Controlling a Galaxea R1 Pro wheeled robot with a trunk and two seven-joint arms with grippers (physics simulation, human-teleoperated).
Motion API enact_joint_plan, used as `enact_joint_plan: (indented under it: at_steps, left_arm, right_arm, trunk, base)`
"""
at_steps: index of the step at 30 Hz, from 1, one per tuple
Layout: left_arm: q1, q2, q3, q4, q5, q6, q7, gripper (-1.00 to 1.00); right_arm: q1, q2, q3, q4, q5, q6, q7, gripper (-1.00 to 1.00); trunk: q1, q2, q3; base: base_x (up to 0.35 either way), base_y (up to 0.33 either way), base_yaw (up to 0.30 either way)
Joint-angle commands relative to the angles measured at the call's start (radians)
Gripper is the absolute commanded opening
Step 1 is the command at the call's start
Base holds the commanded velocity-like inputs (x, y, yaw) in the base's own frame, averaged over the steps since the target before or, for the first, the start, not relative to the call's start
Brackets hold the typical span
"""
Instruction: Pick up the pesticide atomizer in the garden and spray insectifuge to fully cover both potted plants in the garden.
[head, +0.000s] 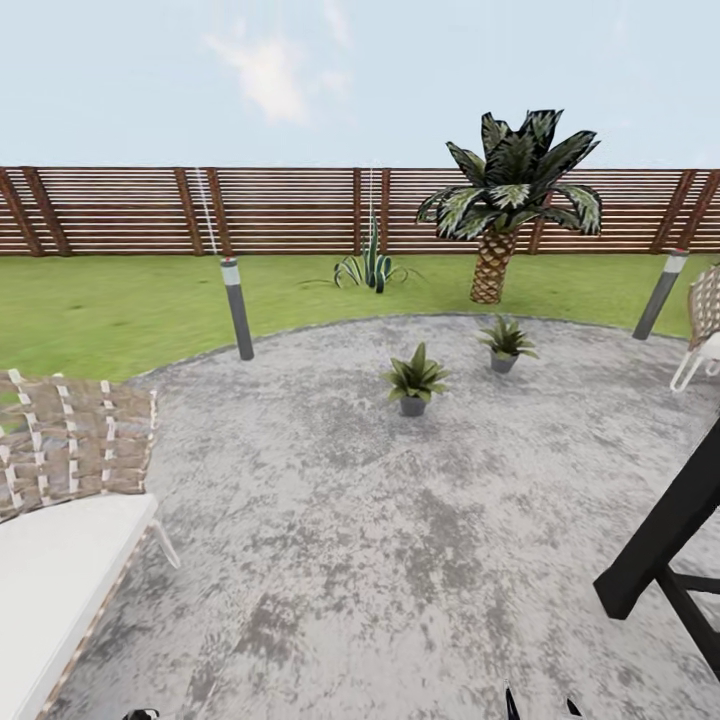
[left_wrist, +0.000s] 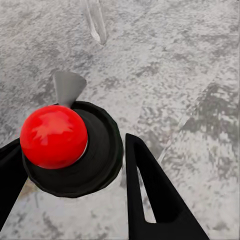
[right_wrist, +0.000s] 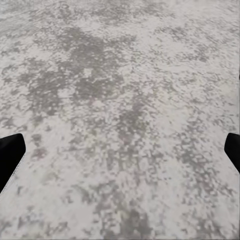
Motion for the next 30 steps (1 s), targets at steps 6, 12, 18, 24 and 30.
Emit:
enact_joint_plan:
  at_steps: [6,12,18,24,30]
  left_arm:
    - [-0.001,0.0,-0.002,0.001,-0.002,-0.003,0.007,-1.0]
    - [0.0,0.0,-0.002,0.001,-0.002,-0.003,0.007,-1.0]
    - [-0.001,0.0,-0.002,0.001,-0.002,-0.003,0.007,-1.0]
    - [-0.001,0.0,-0.002,0.001,-0.002,-0.003,0.007,-1.0]
    - [-0.001,0.0,-0.002,0.001,-0.002,-0.003,0.007,-1.0]
  right_arm:
    - [-0.001,0.0,-0.002,0.001,0.001,-0.003,-0.001,1.0]
    - [-0.001,0.0,-0.001,0.001,0.001,-0.003,-0.001,1.0]
    - [-0.001,0.0,-0.001,0.001,0.001,-0.003,-0.001,1.0]
    - [-0.001,0.001,-0.001,0.001,0.001,-0.003,-0.001,1.0]
    - [-0.001,0.002,-0.001,0.001,0.001,-0.003,-0.001,1.0]
  trunk:
    - [0.0,0.0,-0.001]
    - [0.0,0.0,-0.001]
    - [0.0,0.0,-0.001]
    - [0.0,0.0,-0.001]
    - [0.0,0.0,-0.001]
  base:
    - [0.337,0.0,0.0]
    - [0.337,0.0,-0.161]
    - [0.337,0.0,-0.06]
    - [0.337,0.0,-0.002]
    - [0.337,0.0,0.0]
